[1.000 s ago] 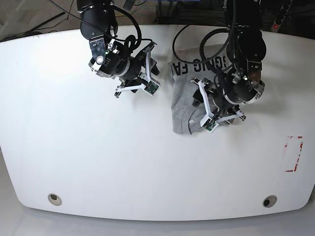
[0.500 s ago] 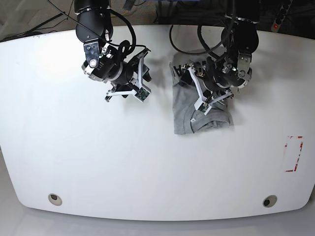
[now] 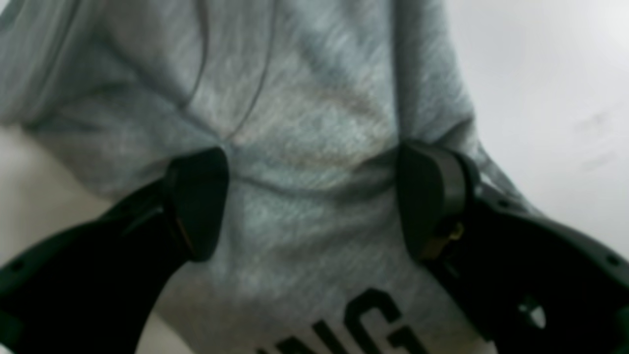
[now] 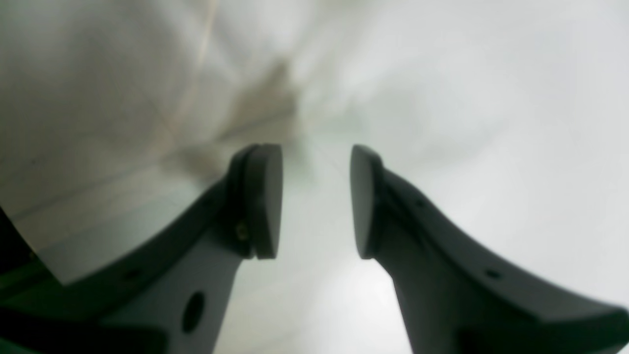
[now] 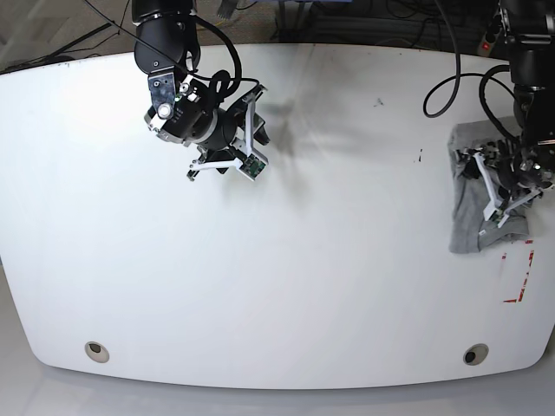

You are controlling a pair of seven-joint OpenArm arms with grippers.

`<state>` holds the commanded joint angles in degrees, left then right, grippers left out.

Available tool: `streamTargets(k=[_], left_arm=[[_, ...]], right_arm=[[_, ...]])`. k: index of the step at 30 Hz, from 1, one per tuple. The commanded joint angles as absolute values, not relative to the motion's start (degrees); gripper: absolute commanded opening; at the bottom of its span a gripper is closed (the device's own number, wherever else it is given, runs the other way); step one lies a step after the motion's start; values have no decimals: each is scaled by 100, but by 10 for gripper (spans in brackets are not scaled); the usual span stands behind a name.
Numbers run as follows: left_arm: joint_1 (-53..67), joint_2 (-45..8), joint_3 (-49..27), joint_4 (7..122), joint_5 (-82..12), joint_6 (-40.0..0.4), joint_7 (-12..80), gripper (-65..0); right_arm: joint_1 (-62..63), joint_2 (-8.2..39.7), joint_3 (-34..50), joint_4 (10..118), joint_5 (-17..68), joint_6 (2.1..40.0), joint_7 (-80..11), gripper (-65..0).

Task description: Fold the T-shirt properly

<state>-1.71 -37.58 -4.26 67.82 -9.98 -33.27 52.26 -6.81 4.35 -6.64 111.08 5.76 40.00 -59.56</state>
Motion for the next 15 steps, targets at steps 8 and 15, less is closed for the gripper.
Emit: streamTargets(k=[8, 15], left_arm=[[-180, -4558, -831, 6422, -1024, -4000, 5147, -151], [-171, -4848, -1736, 6809, -1015, -4000, 5165, -151]], right_arm=[[-690, 418, -664, 11116, 576, 4000, -5956, -426], [-690, 444, -664, 11169, 576, 4000, -5956, -426]])
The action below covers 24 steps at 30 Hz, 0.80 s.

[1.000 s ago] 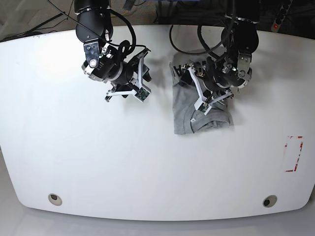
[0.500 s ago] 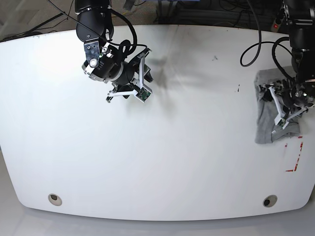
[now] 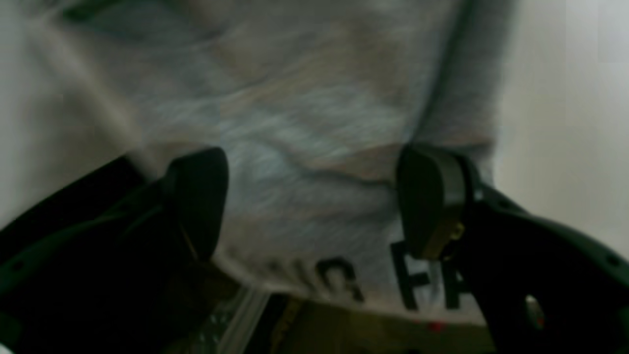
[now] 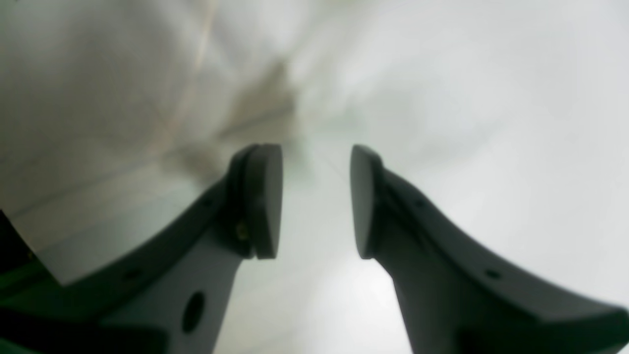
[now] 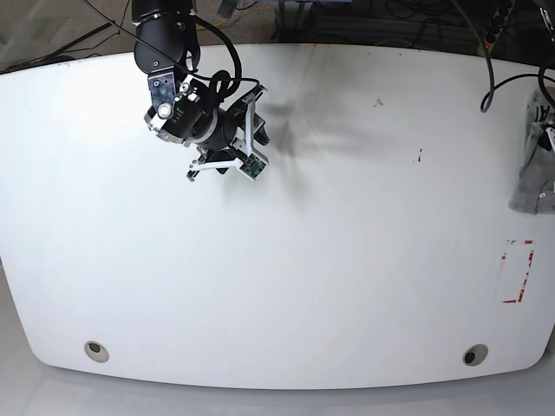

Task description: Fold the T-shirt properly

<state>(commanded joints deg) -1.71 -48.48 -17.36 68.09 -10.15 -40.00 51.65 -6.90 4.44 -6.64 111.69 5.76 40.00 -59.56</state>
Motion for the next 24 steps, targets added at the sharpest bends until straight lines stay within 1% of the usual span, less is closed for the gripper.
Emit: streamTargets(k=[2, 5, 8, 10, 11, 14, 17, 19, 21, 24], left_arm=[[-171, -4866, -1807, 7204, -1015, -4000, 5174, -151], [-171, -4796, -1921, 7811, -1015, -4000, 5174, -151], [-163, -4400, -1947, 8391, -910, -4000, 5174, -151], [-163, -4048, -1956, 8734, -664, -4000, 5147, -151], [-163, -3811, -1938, 8919, -541, -3899, 5103, -151], [-136, -3099, -1912, 9349, -312, -3398, 4620, -151], [75, -2334, -1842, 9613, -22, -2818, 3758, -151], [127, -1930, -1640, 9684, 154, -2440, 3169, -151], [251, -1631, -1499, 9675, 277, -2035, 2607, -151], [708, -1297, -1182, 9543, 374, -1182, 1499, -151]], right_arm=[[-690, 444, -620, 11266, 549, 4000, -5956, -426], [-673, 400, -259, 11310, 567, 4000, -5930, -426], [-400, 435, 66, 11222, 514, 4000, -5842, -426], [-277, 453, 286, 10932, 400, 4000, -5631, -426], [-224, 497, 444, 10800, 277, 4000, -5446, -426], [-66, 514, 787, 10431, -66, 4000, -4760, -426], [4, 505, 1174, 10114, -400, 4000, -3811, -426], [66, 505, 1402, 9921, -558, 4000, -3204, -426], [84, 505, 1622, 9684, -664, 4000, -2607, -426], [92, 505, 2035, 9218, -734, 4000, -1481, -426]])
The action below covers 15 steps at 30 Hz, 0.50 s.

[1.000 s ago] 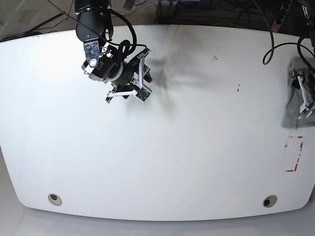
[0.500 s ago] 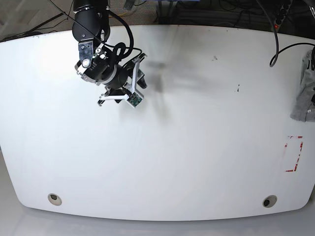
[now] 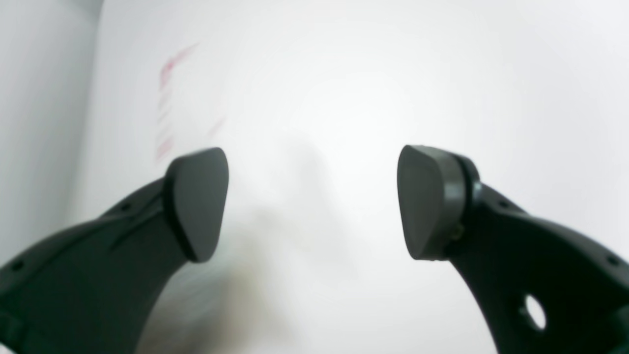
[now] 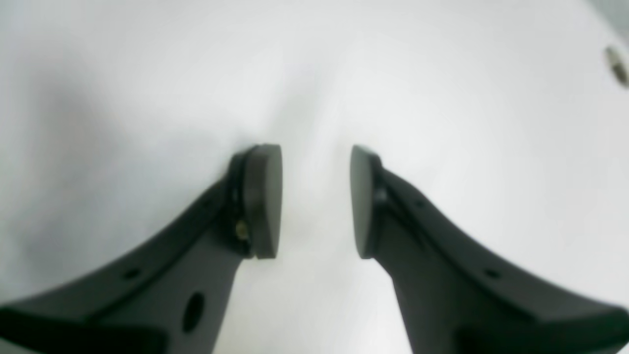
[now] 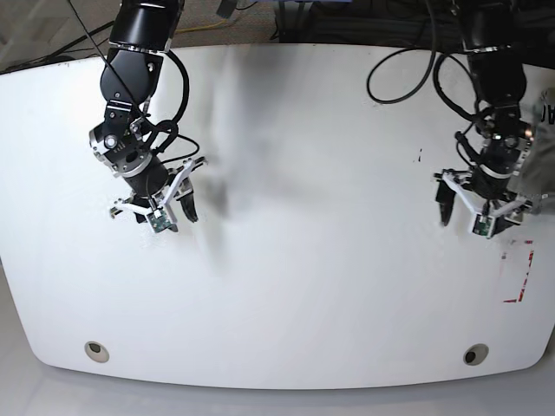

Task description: Fold the T-shirt properly

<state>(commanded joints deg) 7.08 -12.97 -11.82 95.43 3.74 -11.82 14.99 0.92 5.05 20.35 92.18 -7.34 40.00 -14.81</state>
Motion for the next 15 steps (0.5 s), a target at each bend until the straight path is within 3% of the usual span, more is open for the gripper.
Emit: streamTargets(k=[4, 7, 15], left_arm=[[1402, -1270, -505, 9376, 391, -444, 295, -151], [2018, -1253, -277, 9499, 391, -154, -84, -151], [3582, -822, -286, 10422, 356, -101, -145, -154]], right_arm=[[22, 664, 2202, 8497, -681, 4000, -365, -425], [-242, 866, 2193, 8066, -321, 4000, 127, -425], [-1596, 1121, 2220, 8268, 796, 3934, 163, -422]])
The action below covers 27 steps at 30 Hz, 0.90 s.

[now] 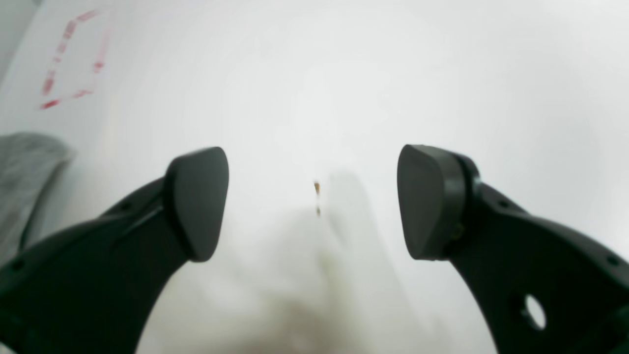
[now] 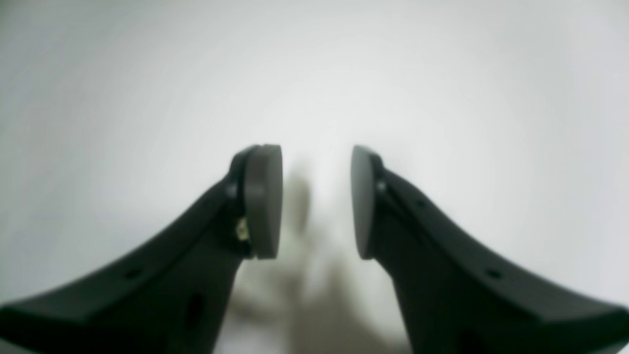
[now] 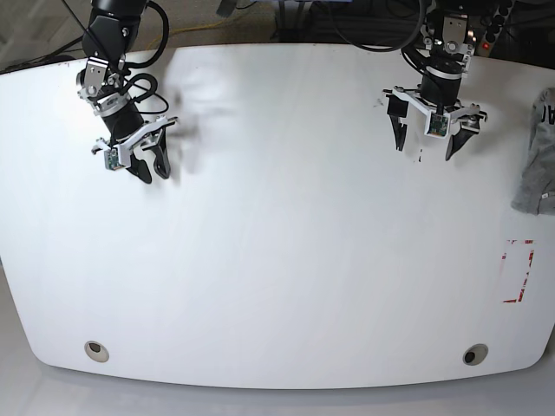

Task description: Fold the T-shirt properly

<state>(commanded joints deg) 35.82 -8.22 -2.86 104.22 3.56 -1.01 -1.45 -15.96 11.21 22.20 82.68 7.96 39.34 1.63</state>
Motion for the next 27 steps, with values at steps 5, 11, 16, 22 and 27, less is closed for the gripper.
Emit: streamTargets(k=[5, 11, 16, 22, 27], left_arm=[[4831, -119, -435, 11073, 356, -119, -127, -268], [6097, 66, -277, 11169, 347, -127, -110, -267], [6747, 57, -259, 11064, 356, -119, -110, -267], [6844, -321, -242, 10308, 356, -101, -110, -267], [6220, -382, -251, 8875, 347, -101, -127, -267]], right_arm=[[-2712, 998, 2484, 8831, 1191, 3934, 171, -423], [-3899, 848, 2738, 9323, 1525, 3943, 171, -423], [-4787, 848, 2782, 9393, 2018, 3969, 171, -423], [-5903, 769, 2651, 8945, 2413, 3996, 180, -425], [-5938, 690, 2325, 7600, 2369, 4000, 286, -425]])
